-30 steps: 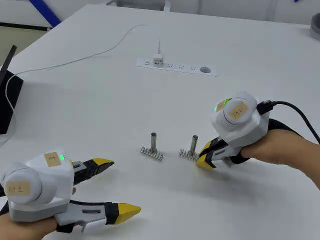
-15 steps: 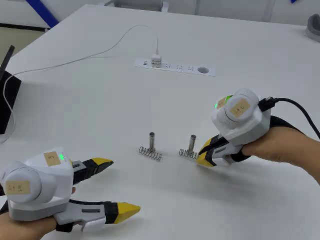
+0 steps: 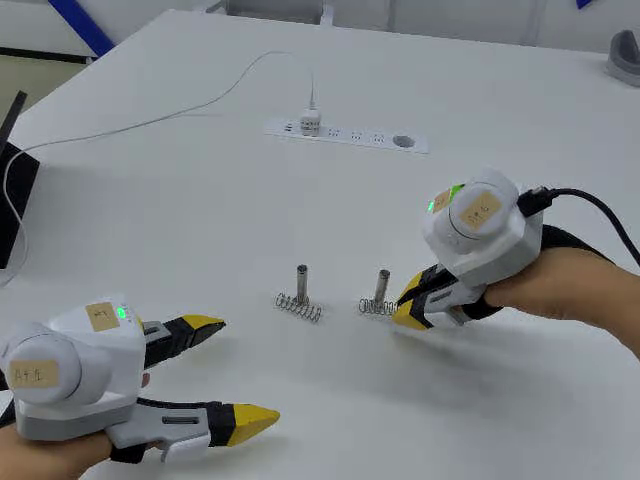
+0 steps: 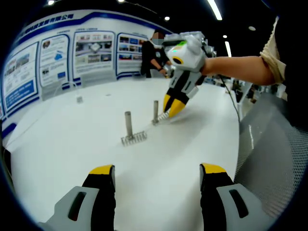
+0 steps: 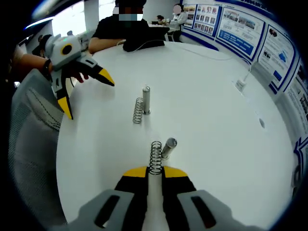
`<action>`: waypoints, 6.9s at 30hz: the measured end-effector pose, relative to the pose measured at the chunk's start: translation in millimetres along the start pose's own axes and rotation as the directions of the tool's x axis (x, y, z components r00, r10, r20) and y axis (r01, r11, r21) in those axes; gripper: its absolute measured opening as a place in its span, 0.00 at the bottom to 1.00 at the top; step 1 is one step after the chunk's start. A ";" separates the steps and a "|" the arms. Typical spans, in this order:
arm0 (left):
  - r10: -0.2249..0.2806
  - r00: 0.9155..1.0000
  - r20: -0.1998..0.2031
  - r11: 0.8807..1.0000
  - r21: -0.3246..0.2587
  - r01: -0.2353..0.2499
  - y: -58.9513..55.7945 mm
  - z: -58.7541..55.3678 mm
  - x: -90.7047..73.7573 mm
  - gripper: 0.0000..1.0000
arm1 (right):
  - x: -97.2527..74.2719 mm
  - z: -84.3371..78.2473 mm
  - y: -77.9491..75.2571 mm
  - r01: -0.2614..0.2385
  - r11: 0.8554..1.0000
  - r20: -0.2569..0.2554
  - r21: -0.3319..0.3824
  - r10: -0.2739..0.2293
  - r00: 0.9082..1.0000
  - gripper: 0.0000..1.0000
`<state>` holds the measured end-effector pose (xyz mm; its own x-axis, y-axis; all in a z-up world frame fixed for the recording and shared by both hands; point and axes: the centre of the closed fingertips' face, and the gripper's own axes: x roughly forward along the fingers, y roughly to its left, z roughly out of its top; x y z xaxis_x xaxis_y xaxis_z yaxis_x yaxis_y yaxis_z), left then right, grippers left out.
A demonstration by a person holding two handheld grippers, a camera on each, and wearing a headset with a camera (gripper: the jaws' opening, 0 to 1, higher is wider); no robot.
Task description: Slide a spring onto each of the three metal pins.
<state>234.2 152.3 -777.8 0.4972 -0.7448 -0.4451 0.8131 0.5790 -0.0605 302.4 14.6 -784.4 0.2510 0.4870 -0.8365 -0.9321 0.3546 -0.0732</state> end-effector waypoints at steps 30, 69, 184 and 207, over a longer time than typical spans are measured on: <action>-0.006 1.000 0.003 1.000 0.008 0.006 -2.4 2.9 0.3 0.72 | -15.0 4.1 0.6 0.012 0.999 -0.019 -0.032 -0.012 1.000 0.12; -0.006 1.000 0.013 1.000 0.008 0.006 -0.9 3.4 0.3 0.72 | -34.5 16.8 -1.3 0.006 1.000 -0.021 -0.028 -0.007 1.000 0.12; 0.017 1.000 0.017 1.000 -0.008 -0.017 5.6 -1.0 -6.8 0.72 | -35.5 54.2 -13.8 -0.126 0.988 -0.167 -0.093 0.109 0.980 0.12; 0.015 1.000 0.015 1.000 -0.011 -0.015 4.7 -3.0 -5.1 0.72 | -20.2 44.0 -15.8 -0.133 0.987 -0.197 -0.086 0.114 0.974 0.12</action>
<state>234.5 159.8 -778.5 0.5141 -0.7407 -0.4325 0.8021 0.5938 -0.0633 323.6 34.3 -742.5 0.0865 0.3576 -0.9298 -0.9762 0.2167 -0.0075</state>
